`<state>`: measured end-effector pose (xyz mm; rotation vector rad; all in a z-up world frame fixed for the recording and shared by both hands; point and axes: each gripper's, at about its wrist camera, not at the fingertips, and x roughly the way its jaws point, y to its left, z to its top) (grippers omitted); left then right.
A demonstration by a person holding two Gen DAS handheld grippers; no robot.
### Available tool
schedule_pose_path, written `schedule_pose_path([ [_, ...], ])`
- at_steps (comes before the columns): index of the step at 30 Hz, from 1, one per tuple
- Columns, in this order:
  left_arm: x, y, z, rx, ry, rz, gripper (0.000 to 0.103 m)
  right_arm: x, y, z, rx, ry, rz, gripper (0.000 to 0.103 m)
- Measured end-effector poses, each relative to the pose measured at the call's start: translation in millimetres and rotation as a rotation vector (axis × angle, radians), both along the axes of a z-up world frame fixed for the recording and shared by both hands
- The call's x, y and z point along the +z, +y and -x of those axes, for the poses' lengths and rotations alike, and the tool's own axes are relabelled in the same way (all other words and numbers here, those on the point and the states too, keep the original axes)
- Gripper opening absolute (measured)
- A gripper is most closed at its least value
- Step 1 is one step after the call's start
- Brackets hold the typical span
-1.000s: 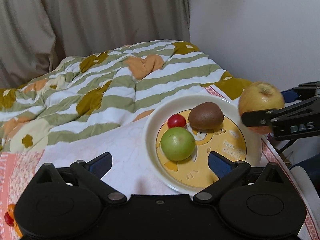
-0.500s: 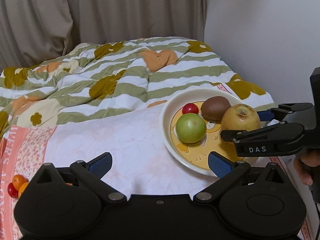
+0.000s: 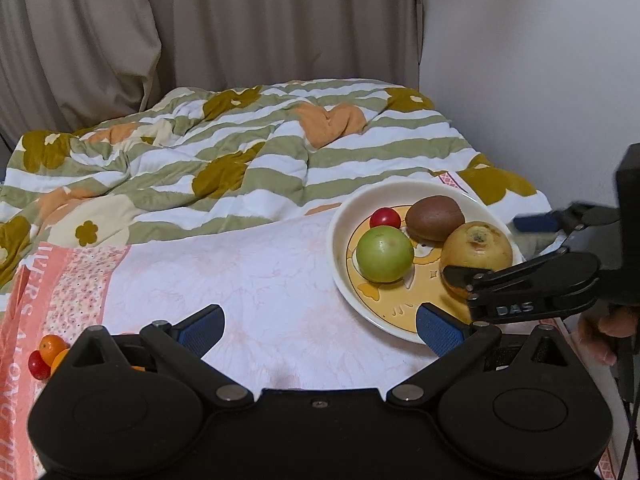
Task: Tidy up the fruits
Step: 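Carry both apples to the cream bowl and release them inside, then withdraw both tools from the bowl toward the remaining oranges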
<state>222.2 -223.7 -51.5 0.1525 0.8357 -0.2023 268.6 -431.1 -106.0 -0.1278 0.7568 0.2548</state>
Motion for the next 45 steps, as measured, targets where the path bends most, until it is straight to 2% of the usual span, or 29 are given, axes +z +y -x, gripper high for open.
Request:
schedule_pose_path([
  [6, 11, 0, 17, 0.015, -0.011, 0.022, 0.103, 16, -8, 15, -0.014, -0.010, -0.006, 0.103],
  [14, 32, 2, 49, 0.047, -0.042, 0.094, 0.103, 51, -15, 53, -0.009, -0.035, -0.005, 0.103],
  [23, 60, 16, 101, 0.113, -0.102, 0.076, 0.103, 89, -7, 96, 0.030, -0.048, -0.012, 0.103],
  [36, 77, 98, 141, 0.258, -0.162, 0.053, 0.103, 121, 36, 131, -0.012, -0.070, -0.056, 0.103],
  [45, 76, 170, 127, 0.187, -0.164, 0.038, 0.103, 125, 97, 140, -0.130, -0.044, -0.074, 0.103],
])
